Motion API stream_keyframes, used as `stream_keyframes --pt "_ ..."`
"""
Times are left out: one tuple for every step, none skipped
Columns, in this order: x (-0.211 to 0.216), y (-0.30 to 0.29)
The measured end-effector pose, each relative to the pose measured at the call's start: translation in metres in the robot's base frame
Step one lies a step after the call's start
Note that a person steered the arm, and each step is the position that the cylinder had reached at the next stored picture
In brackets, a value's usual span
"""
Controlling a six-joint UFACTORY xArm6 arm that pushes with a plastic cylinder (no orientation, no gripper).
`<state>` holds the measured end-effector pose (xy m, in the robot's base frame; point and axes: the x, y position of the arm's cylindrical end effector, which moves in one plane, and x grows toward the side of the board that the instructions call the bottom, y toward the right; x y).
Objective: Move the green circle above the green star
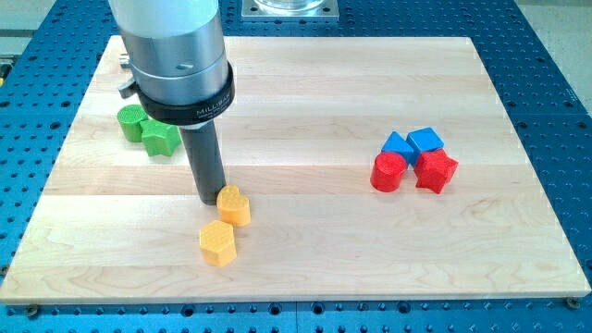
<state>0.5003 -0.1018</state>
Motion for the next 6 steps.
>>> stream_keyframes --pt "-0.031 -0.024" --pt "-0.039 -0.121" --pt "-0.085 -0.117" --pt "-0.12 -0.072" --pt "-0.119 -0.029" --pt "-0.12 -0.074"
